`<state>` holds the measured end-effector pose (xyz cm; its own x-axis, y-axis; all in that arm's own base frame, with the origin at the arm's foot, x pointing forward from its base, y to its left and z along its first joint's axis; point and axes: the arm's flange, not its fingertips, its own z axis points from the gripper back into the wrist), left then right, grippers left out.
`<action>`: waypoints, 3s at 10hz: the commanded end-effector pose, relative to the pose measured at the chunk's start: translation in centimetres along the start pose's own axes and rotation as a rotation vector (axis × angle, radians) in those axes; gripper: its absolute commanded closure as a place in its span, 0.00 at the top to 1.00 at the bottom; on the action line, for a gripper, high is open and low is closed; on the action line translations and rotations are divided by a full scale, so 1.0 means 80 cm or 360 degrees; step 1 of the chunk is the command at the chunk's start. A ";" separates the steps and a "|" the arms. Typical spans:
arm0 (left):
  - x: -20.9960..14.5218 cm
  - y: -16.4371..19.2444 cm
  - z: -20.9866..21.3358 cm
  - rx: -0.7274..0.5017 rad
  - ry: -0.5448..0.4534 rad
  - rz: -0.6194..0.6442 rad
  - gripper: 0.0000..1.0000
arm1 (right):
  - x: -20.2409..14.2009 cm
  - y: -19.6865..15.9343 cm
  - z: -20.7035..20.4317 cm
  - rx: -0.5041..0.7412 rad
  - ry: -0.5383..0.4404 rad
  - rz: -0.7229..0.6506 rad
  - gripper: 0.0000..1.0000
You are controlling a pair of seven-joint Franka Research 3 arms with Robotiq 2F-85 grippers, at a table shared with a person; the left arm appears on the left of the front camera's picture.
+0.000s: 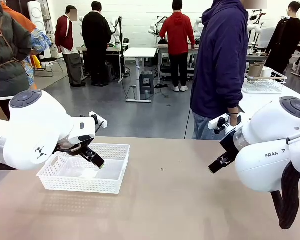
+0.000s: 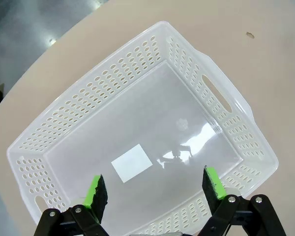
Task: Clean and organize the cups into the basket.
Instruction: Pick up the Organizing basket and move it to the center of the table, then pick up the Reusable plastic cup from the right side of the table and place it inside the Organizing basket.
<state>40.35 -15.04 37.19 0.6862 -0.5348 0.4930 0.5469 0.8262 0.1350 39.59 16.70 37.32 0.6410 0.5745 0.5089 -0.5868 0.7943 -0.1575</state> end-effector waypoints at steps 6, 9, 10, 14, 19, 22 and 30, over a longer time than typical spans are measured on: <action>-0.050 -0.018 0.104 -0.0004 0.0092 -0.0099 1.00 | -0.056 0.037 0.113 -0.0133 0.0031 0.0003 1.00; -0.091 -0.029 0.149 0.0106 0.0127 -0.0102 1.00 | -0.108 0.081 0.182 -0.0210 0.0003 0.0073 1.00; -0.107 -0.038 0.153 0.0126 0.0124 -0.0106 1.00 | -0.126 0.090 0.195 -0.0249 0.0010 0.0074 1.00; 0.005 -0.009 0.172 0.0067 0.0123 -0.0108 1.00 | 0.020 0.059 0.219 -0.0221 0.0010 0.0078 1.00; -0.016 0.059 0.196 -0.0772 -0.0121 0.0380 1.00 | -0.031 0.007 0.243 0.0367 -0.0162 -0.0456 1.00; -0.054 0.143 0.206 -0.1439 -0.0232 0.0811 1.00 | -0.097 -0.062 0.252 0.1033 -0.0368 -0.0857 1.00; -0.189 0.309 0.189 -0.1759 -0.0441 0.1262 1.00 | -0.282 -0.216 0.198 0.1347 -0.0408 -0.1418 1.00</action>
<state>36.06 15.41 45.66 0.9543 0.1500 0.2583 0.2129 0.2652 -0.9404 29.32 -13.50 43.42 0.9264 -0.2237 0.3029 -0.1781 0.4485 0.8758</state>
